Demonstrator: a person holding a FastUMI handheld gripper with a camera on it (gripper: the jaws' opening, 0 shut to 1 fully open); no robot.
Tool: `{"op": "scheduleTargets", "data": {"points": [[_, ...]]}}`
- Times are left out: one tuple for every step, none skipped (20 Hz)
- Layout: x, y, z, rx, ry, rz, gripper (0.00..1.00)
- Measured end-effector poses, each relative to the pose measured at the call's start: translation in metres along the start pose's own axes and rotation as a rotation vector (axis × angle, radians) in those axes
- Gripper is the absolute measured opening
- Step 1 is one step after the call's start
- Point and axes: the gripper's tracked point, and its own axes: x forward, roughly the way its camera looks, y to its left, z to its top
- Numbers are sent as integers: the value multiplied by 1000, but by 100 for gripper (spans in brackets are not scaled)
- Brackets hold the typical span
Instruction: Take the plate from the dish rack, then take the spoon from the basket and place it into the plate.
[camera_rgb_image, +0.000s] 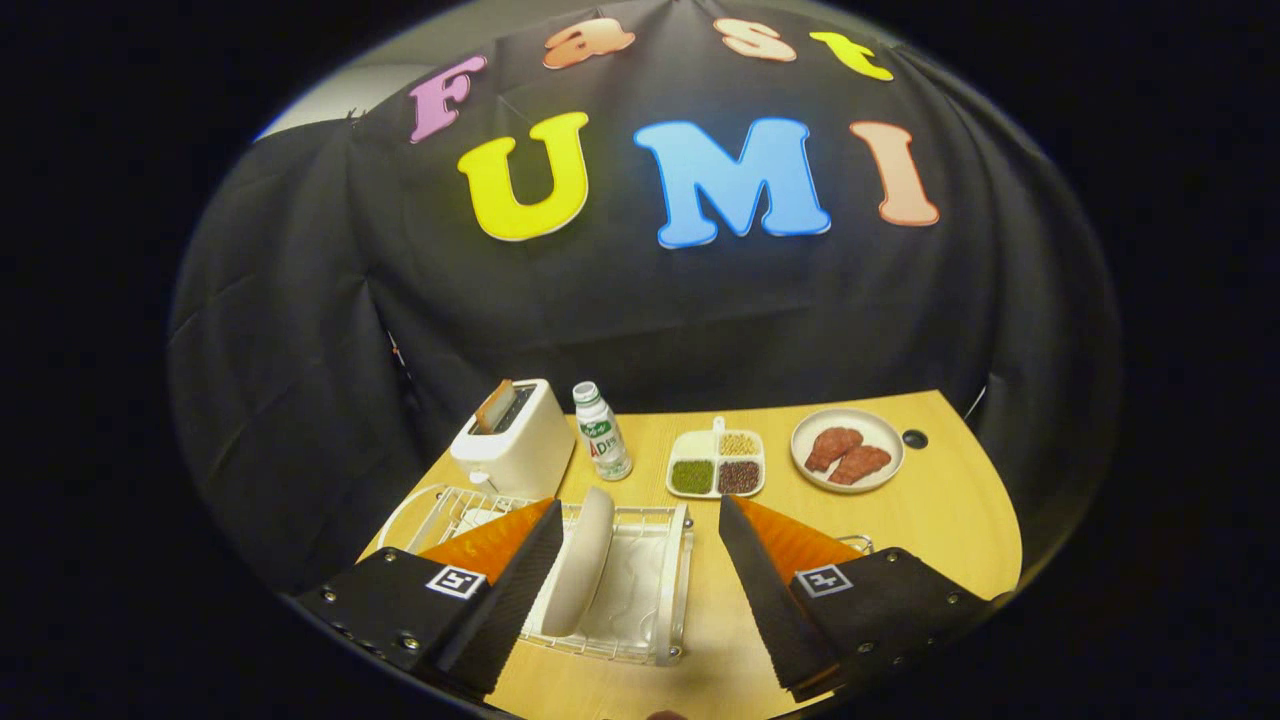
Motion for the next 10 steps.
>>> {"op": "scheduleTargets", "data": {"points": [[8,3,-7,14,45,-4,97],[14,8,-16,30,86,2,97],[21,12,-22,49,123,11,97],[26,16,-31,62,161,12,97],[32,18,-35,66,190,6,97],[39,20,-40,70,219,-3,97],[44,22,-40,71,231,-4,97],[50,24,-43,63,249,-8,97],[55,24,-46,51,271,-15,97],[58,26,-52,43,295,-24,97]]}}
